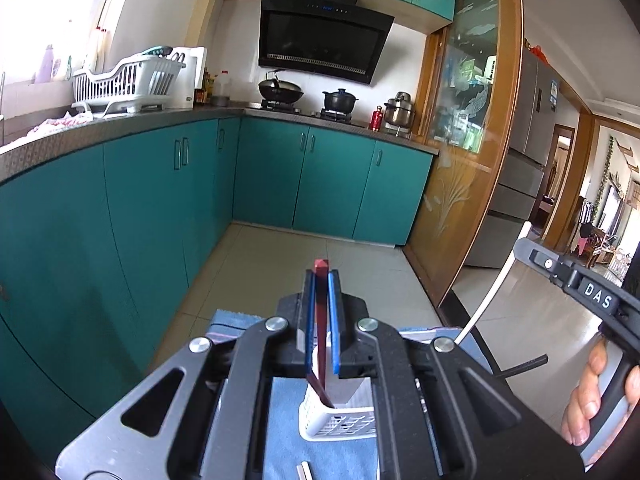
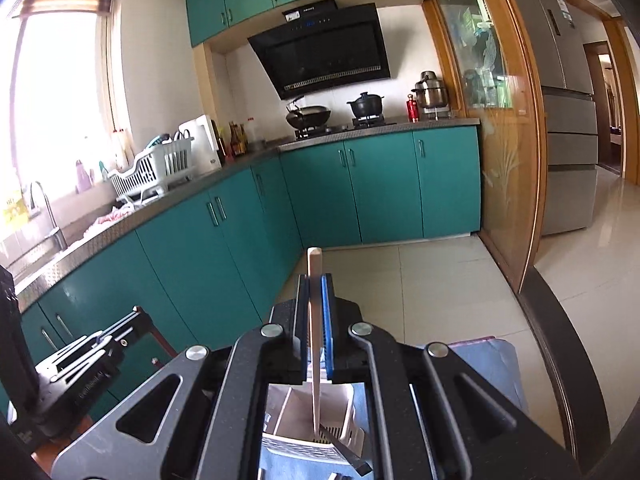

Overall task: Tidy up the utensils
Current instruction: 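Lift both chopsticks, insert them into the white holder and open both tools, then lower both open tools back toward the remaining chopsticks and spoons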

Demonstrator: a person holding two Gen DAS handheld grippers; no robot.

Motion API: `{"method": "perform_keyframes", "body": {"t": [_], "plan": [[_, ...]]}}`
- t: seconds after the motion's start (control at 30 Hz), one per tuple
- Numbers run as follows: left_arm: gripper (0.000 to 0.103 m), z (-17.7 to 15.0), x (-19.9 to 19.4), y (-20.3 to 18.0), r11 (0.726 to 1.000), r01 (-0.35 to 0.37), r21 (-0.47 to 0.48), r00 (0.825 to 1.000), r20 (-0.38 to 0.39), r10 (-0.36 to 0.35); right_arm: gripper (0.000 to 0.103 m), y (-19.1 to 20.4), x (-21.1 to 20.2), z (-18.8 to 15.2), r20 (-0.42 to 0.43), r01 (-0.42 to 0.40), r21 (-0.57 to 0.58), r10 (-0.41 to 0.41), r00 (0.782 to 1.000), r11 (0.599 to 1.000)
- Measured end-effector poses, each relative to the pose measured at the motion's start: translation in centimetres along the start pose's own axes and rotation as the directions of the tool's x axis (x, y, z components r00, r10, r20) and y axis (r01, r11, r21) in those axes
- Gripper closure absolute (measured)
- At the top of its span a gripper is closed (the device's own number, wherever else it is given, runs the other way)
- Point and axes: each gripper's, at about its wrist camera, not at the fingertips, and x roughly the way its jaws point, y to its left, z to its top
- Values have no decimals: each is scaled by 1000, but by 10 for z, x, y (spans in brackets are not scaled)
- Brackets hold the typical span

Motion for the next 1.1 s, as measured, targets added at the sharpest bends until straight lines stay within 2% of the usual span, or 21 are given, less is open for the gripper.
{"method": "perform_keyframes", "body": {"t": [0.27, 0.57, 0.67, 0.73, 0.87, 0.93, 0.97, 1.0, 1.03, 1.1], "plan": [[96, -5, -3, 3, 1000, -4, -14, 1000, -4, 4, 96, -6, 3, -9, -42, 10, 4, -10, 999, 1000], [96, -11, -9, 10, 999, -1, -33, 1000, 8, 1, 95, -7, -6, -17, -52, 14, -9, -14, 999, 1000], [96, -11, -17, 9, 999, 1, -34, 1000, 24, 0, 83, -9, -11, -17, -45, 20, -9, -21, 999, 1000], [95, -10, -27, 10, 999, 2, -35, 999, 40, -1, 80, -12, -23, -16, -25, 13, 3, -13, 1000, 1000], [83, -12, -64, 13, 999, -17, -35, 996, 90, 20, 79, -21, -67, -16, 41, -5, 20, 4, 999, 1000], [74, -20, -89, 20, 999, -33, -43, 993, 113, 38, 73, -29, -95, -26, 65, -7, 19, 6, 998, 1000], [70, -29, -101, 26, 998, -43, -47, 992, 113, 48, 67, -33, -105, -32, 69, -7, 16, 6, 998, 1000], [66, -33, -104, 29, 998, -47, -46, 993, 105, 51, 61, -40, -113, -43, 61, -3, 12, 2, 998, 1000], [65, -46, -106, 35, 998, -54, -39, 996, 70, 56, 60, -48, -116, -58, 35, 6, 18, -7, 999, 1000], [63, -79, -89, 46, 997, -70, -35, 996, -64, 68, 60, -63, -107, -87, -47, 23, 57, -20, 999, 998]]}}
